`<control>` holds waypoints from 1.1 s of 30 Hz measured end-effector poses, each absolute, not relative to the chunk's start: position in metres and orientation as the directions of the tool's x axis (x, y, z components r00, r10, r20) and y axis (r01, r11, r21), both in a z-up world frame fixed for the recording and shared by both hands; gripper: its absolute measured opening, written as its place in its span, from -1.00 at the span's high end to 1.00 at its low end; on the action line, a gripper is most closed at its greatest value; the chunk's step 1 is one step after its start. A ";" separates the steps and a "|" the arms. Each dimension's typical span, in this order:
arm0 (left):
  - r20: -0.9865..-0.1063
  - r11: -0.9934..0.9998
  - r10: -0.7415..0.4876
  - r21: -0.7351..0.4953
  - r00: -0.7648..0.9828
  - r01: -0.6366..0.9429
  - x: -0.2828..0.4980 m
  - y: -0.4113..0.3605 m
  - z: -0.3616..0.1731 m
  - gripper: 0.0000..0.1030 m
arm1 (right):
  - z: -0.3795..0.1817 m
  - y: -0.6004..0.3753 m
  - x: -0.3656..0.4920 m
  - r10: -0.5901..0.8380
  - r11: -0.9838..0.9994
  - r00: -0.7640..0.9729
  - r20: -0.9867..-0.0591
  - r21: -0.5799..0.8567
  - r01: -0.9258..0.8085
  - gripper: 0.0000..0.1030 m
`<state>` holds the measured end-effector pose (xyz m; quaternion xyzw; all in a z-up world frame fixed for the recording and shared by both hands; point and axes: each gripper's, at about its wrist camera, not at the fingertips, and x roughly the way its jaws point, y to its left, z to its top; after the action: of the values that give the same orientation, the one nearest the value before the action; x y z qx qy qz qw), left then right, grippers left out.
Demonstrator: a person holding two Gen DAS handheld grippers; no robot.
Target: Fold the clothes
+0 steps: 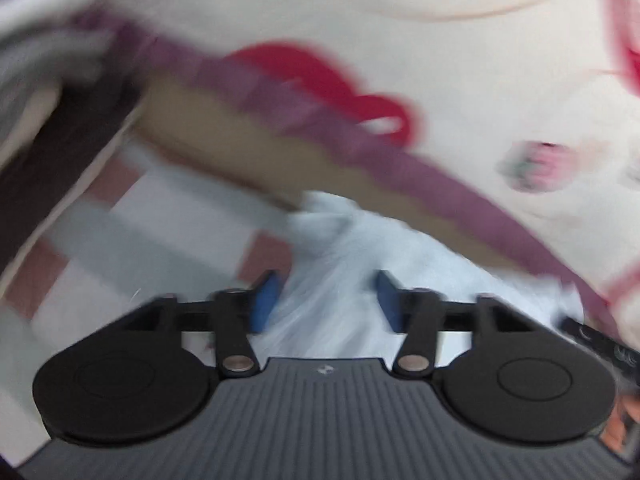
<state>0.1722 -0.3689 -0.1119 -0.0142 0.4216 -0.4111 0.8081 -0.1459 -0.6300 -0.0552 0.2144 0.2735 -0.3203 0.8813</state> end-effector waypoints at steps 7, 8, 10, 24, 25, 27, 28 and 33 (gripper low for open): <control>-0.790 0.727 -0.495 -0.149 0.361 0.671 0.156 -0.369 -0.150 -0.07 | -0.072 -0.582 -0.202 -0.369 0.781 0.698 -0.614 0.203 0.590 0.22; -0.802 0.737 -0.472 -0.130 0.367 0.663 0.158 -0.366 -0.150 -0.08 | -0.078 -0.569 -0.206 -0.348 0.815 0.692 -0.633 0.161 0.557 0.22; -0.831 0.758 -0.432 -0.123 0.352 0.640 0.163 -0.356 -0.153 -0.12 | -0.091 -0.544 -0.214 -0.310 0.869 0.673 -0.671 0.087 0.487 0.22; -0.791 0.760 -0.599 -0.511 0.128 0.401 0.193 -0.281 -0.165 -0.12 | -0.119 -0.479 -0.209 -0.383 0.910 0.580 -0.719 -0.187 0.369 0.21; -0.784 0.755 -0.610 -0.527 0.120 0.391 0.192 -0.281 -0.166 -0.13 | -0.120 -0.476 -0.207 -0.394 0.908 0.576 -0.716 -0.207 0.363 0.21; -0.784 0.749 -0.610 -0.523 0.114 0.407 0.186 -0.283 -0.166 -0.13 | -0.123 -0.472 -0.205 -0.416 0.901 0.573 -0.706 -0.235 0.364 0.21; -0.789 0.747 -0.603 -0.509 0.115 0.427 0.183 -0.285 -0.165 -0.14 | -0.123 -0.470 -0.204 -0.437 0.892 0.569 -0.697 -0.257 0.371 0.20; -0.787 0.736 -0.607 -0.500 0.116 0.457 0.172 -0.289 -0.163 0.40 | -0.121 -0.465 -0.203 -0.554 0.827 0.535 -0.638 -0.349 0.441 0.22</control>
<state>0.1719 -0.2889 -0.1634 -0.0667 0.5608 -0.3574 0.7439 -0.2026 -0.4648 -0.1215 -0.0729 0.3891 -0.2850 0.8730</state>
